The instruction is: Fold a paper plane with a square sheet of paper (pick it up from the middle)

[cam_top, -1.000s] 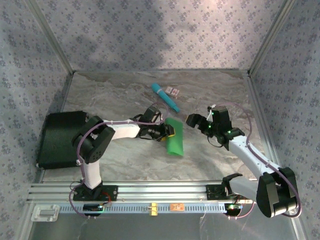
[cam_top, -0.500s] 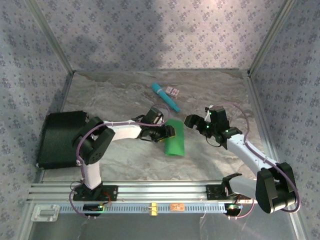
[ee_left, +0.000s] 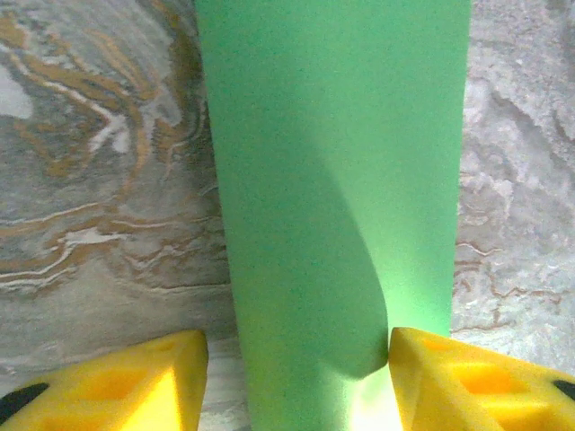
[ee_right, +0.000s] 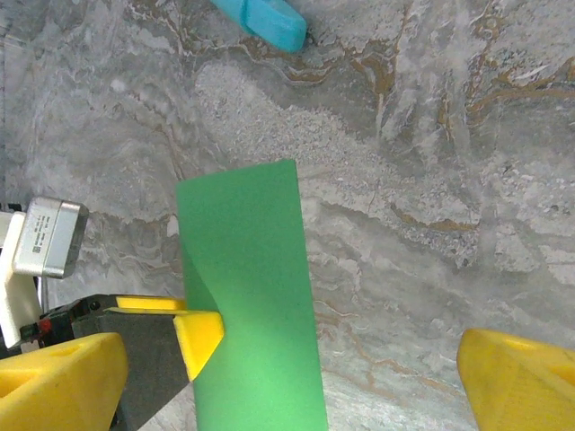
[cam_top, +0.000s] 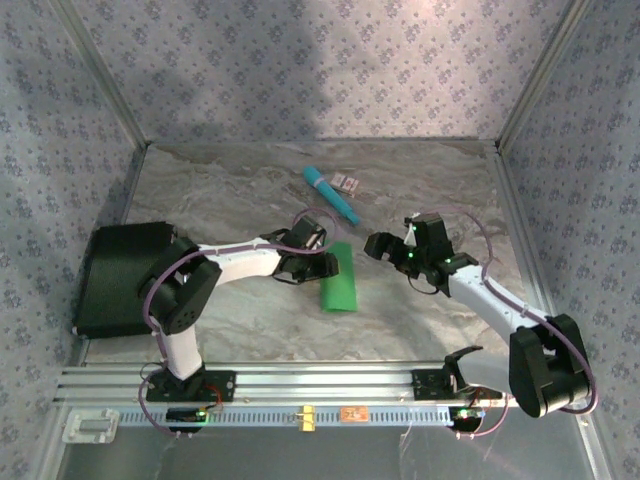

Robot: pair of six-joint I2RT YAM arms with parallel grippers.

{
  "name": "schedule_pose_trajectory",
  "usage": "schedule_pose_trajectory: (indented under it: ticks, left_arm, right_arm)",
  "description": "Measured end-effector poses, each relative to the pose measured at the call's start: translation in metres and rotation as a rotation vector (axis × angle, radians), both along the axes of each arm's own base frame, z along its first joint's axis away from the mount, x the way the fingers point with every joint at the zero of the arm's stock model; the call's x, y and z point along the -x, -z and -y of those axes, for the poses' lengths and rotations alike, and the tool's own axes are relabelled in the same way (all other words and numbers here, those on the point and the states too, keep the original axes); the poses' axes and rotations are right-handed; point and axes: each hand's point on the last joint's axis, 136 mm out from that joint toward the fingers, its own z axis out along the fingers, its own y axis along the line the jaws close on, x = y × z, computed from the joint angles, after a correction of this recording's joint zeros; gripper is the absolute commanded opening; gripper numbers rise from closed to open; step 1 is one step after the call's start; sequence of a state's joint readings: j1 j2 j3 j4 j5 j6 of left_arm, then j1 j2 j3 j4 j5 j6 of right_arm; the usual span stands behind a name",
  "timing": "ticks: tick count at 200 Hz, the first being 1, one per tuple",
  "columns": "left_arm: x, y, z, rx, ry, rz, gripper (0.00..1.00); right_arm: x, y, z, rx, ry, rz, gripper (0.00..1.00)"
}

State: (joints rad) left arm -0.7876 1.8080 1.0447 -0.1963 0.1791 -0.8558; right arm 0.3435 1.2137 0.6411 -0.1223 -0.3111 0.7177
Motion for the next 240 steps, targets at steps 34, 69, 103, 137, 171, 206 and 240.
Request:
schedule_pose_trajectory:
  ticks: [34,69,103,137,171,206,240]
  left_arm:
    - [0.0,0.001,-0.003,-0.018,0.001,0.002,0.52]
    - [0.001,0.003,-0.007,-0.042,0.005,0.0,0.5]
    - [0.001,0.004,-0.011,-0.064,0.003,-0.001,0.48]
    - [0.001,0.004,-0.012,-0.073,0.0,-0.003,0.5]
    - [0.0,0.005,-0.013,-0.08,-0.007,-0.004,0.5]
    - [-0.001,0.006,-0.013,-0.091,-0.011,-0.013,0.5]
    - [-0.002,0.007,-0.012,-0.108,-0.01,-0.028,0.5]
  right_arm:
    - [0.001,0.004,-0.002,0.005,-0.007,-0.013,0.97]
    - [0.002,0.005,-0.003,0.006,-0.009,-0.015,0.97]
    - [0.002,0.006,-0.003,0.007,-0.01,-0.017,0.97]
    - [0.002,0.007,-0.003,0.01,-0.009,-0.019,0.97]
    - [0.002,0.009,-0.003,0.013,-0.01,-0.026,0.97]
    - [0.002,0.011,-0.003,0.015,-0.01,-0.03,0.97]
    - [0.002,0.011,-0.003,0.015,-0.01,-0.032,0.98]
